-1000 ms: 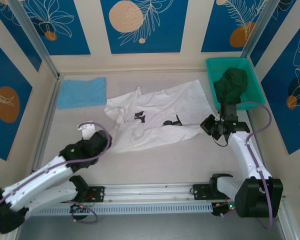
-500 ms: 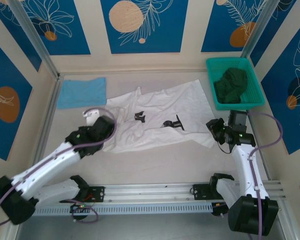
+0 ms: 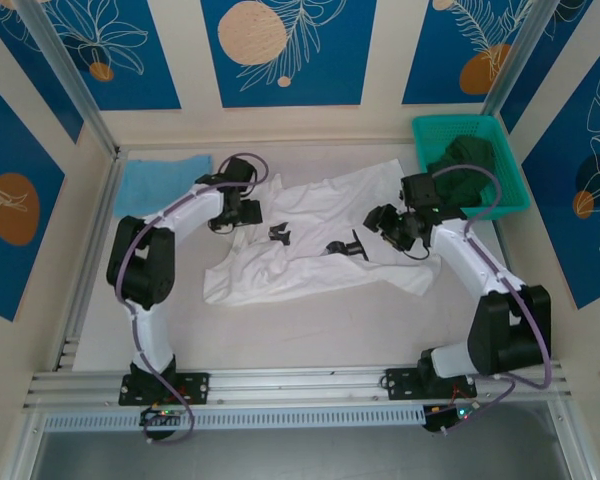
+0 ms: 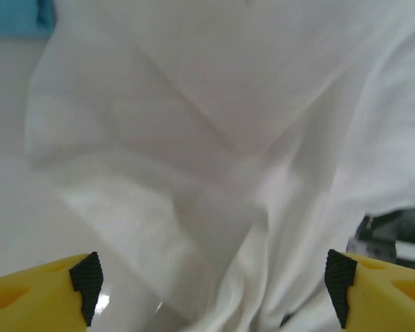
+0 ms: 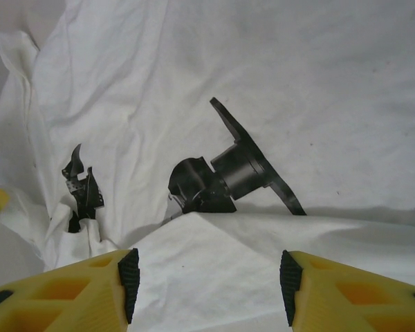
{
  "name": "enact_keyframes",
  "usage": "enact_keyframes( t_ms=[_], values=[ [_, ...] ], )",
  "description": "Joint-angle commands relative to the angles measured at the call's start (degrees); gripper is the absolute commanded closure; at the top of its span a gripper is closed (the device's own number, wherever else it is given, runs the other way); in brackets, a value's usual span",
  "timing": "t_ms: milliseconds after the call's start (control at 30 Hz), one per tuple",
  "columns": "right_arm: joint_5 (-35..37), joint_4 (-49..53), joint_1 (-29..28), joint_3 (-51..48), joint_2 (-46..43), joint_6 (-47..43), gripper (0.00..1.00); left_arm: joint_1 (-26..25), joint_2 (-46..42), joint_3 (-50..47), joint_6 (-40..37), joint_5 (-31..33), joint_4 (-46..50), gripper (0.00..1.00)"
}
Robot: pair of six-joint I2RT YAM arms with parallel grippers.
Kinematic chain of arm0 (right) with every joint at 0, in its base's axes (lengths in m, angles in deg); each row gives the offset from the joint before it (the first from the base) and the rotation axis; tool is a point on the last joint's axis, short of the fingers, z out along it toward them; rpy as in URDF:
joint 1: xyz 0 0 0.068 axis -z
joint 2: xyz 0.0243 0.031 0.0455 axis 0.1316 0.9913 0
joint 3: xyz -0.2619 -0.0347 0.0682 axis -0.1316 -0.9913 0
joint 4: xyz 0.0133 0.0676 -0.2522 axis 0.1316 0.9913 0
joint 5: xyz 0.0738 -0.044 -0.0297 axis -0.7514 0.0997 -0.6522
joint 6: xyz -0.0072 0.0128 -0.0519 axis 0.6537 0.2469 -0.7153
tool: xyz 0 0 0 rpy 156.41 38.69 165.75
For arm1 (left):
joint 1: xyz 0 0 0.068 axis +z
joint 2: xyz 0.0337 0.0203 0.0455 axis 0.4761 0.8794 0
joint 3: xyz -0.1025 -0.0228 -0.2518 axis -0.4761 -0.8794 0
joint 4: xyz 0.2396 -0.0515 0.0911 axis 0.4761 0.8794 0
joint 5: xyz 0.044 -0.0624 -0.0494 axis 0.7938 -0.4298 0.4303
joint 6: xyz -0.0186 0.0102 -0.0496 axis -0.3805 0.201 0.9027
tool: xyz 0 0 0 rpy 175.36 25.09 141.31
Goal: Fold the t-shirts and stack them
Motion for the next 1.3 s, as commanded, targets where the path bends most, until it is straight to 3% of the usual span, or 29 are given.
enact_keyframes(
  t_ms=[0,100,267,333,400,467,700,967,1100,1267],
  values=[
    [2.94,-0.03,-1.09,5.21,5.76,-1.08,0.42,0.3,2.56,3.85,-1.76,-2.04,2.71,0.18],
    [3.94,0.62,-1.56,10.88,12.37,-1.15,0.42,0.54,5.31,5.97,-2.18,-1.19,4.02,0.25],
    [6.57,3.07,-2.5,23.2,24.7,-2.87,0.43,1.14,5.02,4.3,-2.48,-3.01,1.69,0.47],
    [6.98,4.1,-2.51,27.88,29.36,-2.64,0.43,1.15,4.91,3.91,-2.89,-2.93,1.58,0.62],
    [7.24,3.13,-2.61,31.0,32.92,-1.05,0.45,1.22,3.76,2.53,-3.16,-0.78,1.62,0.84],
    [5.6,1.47,-2.73,33.72,36.3,-0.02,0.47,1.7,1.23,-0.75,-3.03,1.42,0.22,0.93],
    [5.81,8.05,-3.09,51.04,50.11,0.55,0.54,4.4,-6.3,-11.64,-3.29,3.75,-6.46,0.94],
    [0.4,3.23,0.26,50.13,53.79,6.73,0.61,11.72,-13.26,-24.05,0.61,7.11,-12.45,0.96],
    [0.45,3.66,0.68,51.73,55.5,7.07,0.61,15.75,-11.48,-23.47,0.8,7.84,-11.78,0.95],
    [0.09,2.75,1.17,51.19,56.19,8.03,0.6,19.45,-8.43,-20.84,2.24,8.65,-10.53,0.86]
  ],
)
